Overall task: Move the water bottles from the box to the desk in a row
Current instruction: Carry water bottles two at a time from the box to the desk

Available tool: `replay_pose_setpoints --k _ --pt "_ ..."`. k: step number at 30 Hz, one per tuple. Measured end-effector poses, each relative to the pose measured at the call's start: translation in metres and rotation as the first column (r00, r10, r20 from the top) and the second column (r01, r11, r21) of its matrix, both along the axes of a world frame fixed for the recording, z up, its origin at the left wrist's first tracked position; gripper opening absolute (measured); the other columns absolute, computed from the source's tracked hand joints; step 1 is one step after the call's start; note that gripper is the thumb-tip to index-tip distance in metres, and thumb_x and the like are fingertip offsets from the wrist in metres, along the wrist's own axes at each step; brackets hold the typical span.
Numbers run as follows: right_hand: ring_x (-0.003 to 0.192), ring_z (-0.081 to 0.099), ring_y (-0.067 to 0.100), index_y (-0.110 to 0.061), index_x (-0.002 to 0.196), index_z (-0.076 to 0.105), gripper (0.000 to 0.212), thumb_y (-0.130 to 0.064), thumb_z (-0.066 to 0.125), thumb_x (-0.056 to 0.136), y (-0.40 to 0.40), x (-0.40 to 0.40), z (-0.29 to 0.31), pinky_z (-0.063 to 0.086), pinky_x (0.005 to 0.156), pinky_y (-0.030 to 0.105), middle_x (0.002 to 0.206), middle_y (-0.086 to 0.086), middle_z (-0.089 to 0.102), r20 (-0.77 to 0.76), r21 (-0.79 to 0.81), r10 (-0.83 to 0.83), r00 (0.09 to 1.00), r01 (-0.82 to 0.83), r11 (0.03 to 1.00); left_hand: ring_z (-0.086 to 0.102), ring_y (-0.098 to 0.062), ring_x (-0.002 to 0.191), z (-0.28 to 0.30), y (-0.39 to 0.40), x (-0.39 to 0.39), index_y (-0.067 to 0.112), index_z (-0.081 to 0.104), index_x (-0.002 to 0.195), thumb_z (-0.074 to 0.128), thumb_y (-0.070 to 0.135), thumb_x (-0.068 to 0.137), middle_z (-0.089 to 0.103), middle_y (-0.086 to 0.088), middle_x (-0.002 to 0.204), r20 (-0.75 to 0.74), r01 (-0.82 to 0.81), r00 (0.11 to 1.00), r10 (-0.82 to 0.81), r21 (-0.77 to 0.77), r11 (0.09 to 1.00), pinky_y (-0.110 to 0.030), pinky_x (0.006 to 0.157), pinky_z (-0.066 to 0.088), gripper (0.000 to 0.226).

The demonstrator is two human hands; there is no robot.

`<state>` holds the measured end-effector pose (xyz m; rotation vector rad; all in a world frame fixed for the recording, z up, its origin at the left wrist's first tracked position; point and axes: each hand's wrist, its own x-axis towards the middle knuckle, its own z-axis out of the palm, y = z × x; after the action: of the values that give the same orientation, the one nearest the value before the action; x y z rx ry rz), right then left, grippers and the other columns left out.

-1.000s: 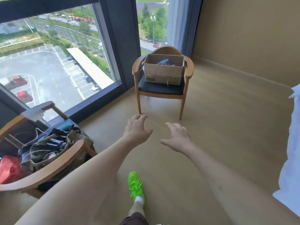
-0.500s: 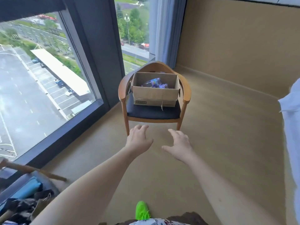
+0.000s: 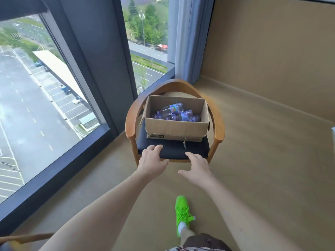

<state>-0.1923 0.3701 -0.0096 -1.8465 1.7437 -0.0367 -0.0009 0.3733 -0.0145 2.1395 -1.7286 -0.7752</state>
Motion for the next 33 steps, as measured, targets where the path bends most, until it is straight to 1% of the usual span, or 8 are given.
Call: replay_pose_setpoints --k 4,9,14,17,21,25,29,33 --pt "0.138 0.040 0.028 -0.031 0.154 0.032 0.080 -0.052 0.070 0.087 -0.082 0.003 -0.011 0.043 0.108 0.045 0.154 0.000 0.042 0.016 0.081 0.025 1.000 -0.026 0.996 0.041 -0.028 0.137 -0.004 -0.077 0.004 0.023 0.045 0.150 0.065 0.039 0.091 0.048 -0.003 0.148 0.001 -0.063 0.998 0.063 0.031 0.998 -0.039 0.108 0.039 0.064" --pt "0.131 0.046 0.027 -0.028 0.154 0.034 0.078 -0.048 0.070 0.088 -0.174 0.009 -0.013 0.046 0.106 0.048 0.146 0.003 0.047 0.103 0.133 0.036 0.994 -0.050 0.990 0.045 -0.027 0.132 -0.008 -0.164 0.002 0.023 0.049 0.145 0.065 0.040 0.091 0.052 -0.004 0.142 0.025 -0.139 0.990 0.138 0.054 0.989 -0.038 0.102 0.043 0.059" --pt "0.136 0.044 0.029 -0.026 0.155 0.034 0.079 -0.046 0.072 0.089 -0.241 0.013 -0.020 0.045 0.108 0.049 0.151 0.003 0.045 0.142 0.188 -0.008 0.990 -0.019 0.982 0.042 -0.026 0.135 -0.020 -0.222 -0.001 0.027 0.046 0.147 0.064 0.040 0.091 0.050 -0.002 0.146 0.033 -0.126 0.992 0.123 0.108 0.986 -0.040 0.103 0.044 0.060" --pt "0.137 0.045 0.027 -0.027 0.154 0.036 0.078 -0.047 0.072 0.089 -0.274 0.018 -0.026 0.045 0.107 0.047 0.151 0.002 0.046 0.176 0.198 -0.042 0.983 0.007 0.980 0.041 -0.027 0.137 -0.031 -0.257 0.010 0.026 0.047 0.148 0.064 0.039 0.092 0.049 -0.003 0.147 0.036 -0.133 0.991 0.130 0.133 0.982 -0.041 0.106 0.041 0.060" --pt "0.130 0.052 0.029 -0.027 0.153 0.038 0.074 -0.047 0.071 0.090 -0.318 0.023 -0.037 0.047 0.105 0.046 0.151 0.003 0.044 0.158 0.204 -0.073 0.985 0.040 0.978 0.045 -0.029 0.132 -0.054 -0.305 0.026 0.023 0.053 0.143 0.065 0.037 0.090 0.053 -0.005 0.142 0.036 -0.127 0.992 0.123 0.154 0.980 -0.039 0.105 0.040 0.056" --pt "0.137 0.045 0.028 -0.025 0.153 0.040 0.072 -0.043 0.071 0.090 -0.362 0.028 -0.058 0.043 0.110 0.048 0.151 0.003 0.047 0.093 0.224 -0.096 0.991 0.073 0.972 0.046 -0.029 0.133 -0.085 -0.355 0.035 0.021 0.050 0.145 0.066 0.037 0.091 0.052 -0.005 0.145 0.014 -0.082 0.997 0.081 0.231 0.969 -0.041 0.108 0.043 0.058" --pt "0.138 0.044 0.030 -0.024 0.155 0.037 0.073 -0.038 0.070 0.091 -0.395 0.037 -0.088 0.042 0.110 0.048 0.153 0.005 0.045 -0.020 0.369 -0.071 0.997 0.074 0.926 0.041 -0.030 0.137 -0.116 -0.394 0.041 0.020 0.045 0.150 0.064 0.035 0.092 0.047 -0.007 0.149 -0.009 0.008 1.000 -0.005 0.360 0.933 -0.042 0.108 0.041 0.063" --pt "0.133 0.046 0.033 -0.023 0.154 0.037 0.070 -0.021 0.064 0.089 -0.415 0.042 -0.124 0.044 0.106 0.048 0.146 0.010 0.046 -0.107 0.492 -0.046 0.993 0.093 0.866 0.037 -0.032 0.139 -0.144 -0.421 0.040 0.020 0.044 0.151 0.064 0.024 0.089 0.044 -0.009 0.151 -0.035 0.147 0.988 -0.149 0.481 0.864 -0.043 0.107 0.041 0.065"
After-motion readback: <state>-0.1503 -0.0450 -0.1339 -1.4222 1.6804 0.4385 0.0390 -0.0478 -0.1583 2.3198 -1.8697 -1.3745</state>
